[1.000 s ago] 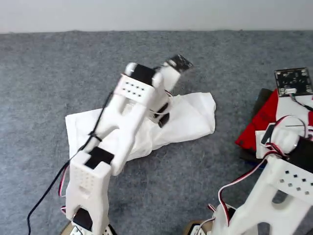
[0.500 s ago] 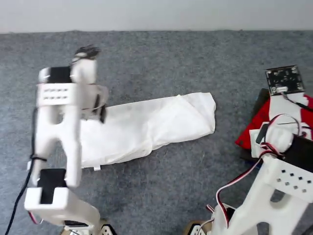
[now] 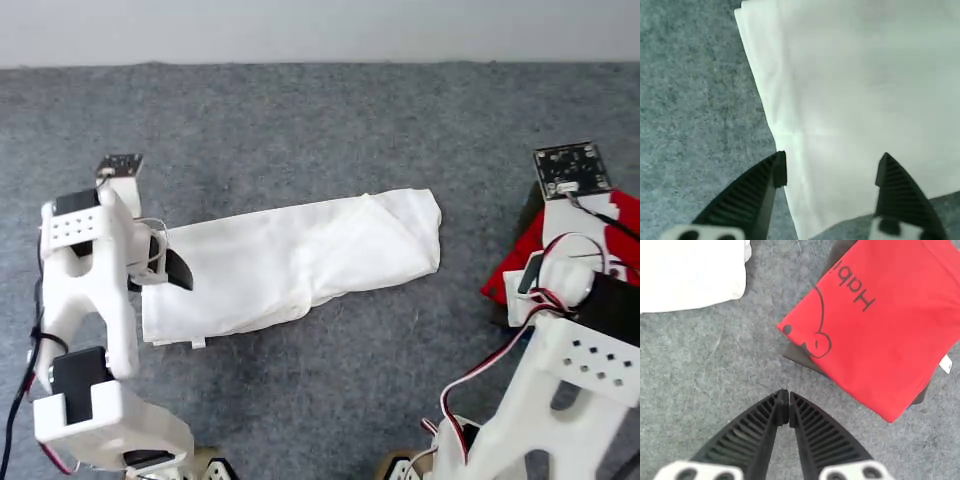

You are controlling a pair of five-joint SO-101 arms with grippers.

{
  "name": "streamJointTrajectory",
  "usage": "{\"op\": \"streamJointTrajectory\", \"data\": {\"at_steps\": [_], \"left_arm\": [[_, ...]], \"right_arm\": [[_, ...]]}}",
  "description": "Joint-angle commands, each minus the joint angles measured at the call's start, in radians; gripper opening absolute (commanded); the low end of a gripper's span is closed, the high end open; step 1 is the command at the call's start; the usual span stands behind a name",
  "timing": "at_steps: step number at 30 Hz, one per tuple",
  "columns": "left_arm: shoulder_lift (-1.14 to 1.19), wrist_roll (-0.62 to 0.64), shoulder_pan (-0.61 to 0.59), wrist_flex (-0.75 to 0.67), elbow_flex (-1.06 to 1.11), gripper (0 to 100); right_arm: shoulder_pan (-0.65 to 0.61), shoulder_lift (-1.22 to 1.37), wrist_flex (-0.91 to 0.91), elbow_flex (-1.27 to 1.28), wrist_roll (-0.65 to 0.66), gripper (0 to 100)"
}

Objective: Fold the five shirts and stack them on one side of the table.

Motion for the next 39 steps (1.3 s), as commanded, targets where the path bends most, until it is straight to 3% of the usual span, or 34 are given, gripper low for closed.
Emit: {"op": "streamJointTrajectory", "data": {"at_steps": [1, 10, 18, 26, 39], "left_arm": [[0.026, -0.009, -0.006, -0.074, 0.015, 29], [0.315, -0.005, -0.003, -0.032, -0.159, 27], [0.414, -0.063, -0.008, 0.018, -0.265, 1], [0.390, -0.066, -0.149, 0.025, -0.383, 1], [0.318, -0.017, 0.081, 0.310, -0.667, 1]], "right_arm": [[-0.004, -0.015, -0.001, -0.005, 0.006, 0.9], [-0.004, -0.015, -0.001, -0.005, 0.008, 0.9], [-0.004, -0.015, -0.004, -0.005, 0.008, 0.9], [-0.004, -0.015, -0.004, -0.005, 0.008, 0.9], [-0.005, -0.015, -0.004, -0.005, 0.008, 0.9]]}}
